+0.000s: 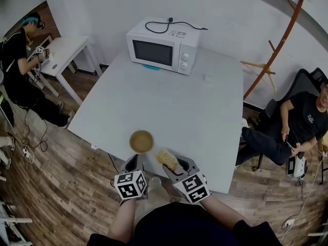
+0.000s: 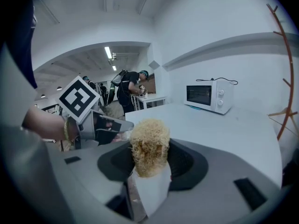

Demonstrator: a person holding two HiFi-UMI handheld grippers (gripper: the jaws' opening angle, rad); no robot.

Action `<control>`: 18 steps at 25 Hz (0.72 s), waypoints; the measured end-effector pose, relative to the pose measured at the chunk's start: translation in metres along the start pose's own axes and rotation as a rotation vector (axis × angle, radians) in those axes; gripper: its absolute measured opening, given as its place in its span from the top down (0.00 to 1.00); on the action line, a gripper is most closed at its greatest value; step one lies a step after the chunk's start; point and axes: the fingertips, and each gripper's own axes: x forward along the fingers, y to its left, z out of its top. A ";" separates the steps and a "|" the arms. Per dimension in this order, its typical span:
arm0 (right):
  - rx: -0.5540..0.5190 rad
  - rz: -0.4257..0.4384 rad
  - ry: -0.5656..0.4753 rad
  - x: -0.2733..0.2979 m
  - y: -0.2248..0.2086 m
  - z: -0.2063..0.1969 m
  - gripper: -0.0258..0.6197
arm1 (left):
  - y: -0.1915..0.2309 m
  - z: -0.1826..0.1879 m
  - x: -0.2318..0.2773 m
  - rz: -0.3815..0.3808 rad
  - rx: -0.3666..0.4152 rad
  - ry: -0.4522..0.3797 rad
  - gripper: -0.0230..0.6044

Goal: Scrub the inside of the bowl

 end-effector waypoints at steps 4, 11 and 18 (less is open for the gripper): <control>0.004 0.005 -0.028 -0.022 0.007 -0.002 0.67 | -0.022 -0.010 -0.019 -0.014 0.014 -0.007 0.93; 0.013 0.012 -0.065 -0.058 0.014 -0.008 0.67 | -0.057 -0.028 -0.051 -0.036 0.018 -0.019 0.93; 0.011 0.028 -0.102 -0.086 0.023 -0.017 0.67 | -0.080 -0.043 -0.078 -0.031 0.002 -0.041 0.93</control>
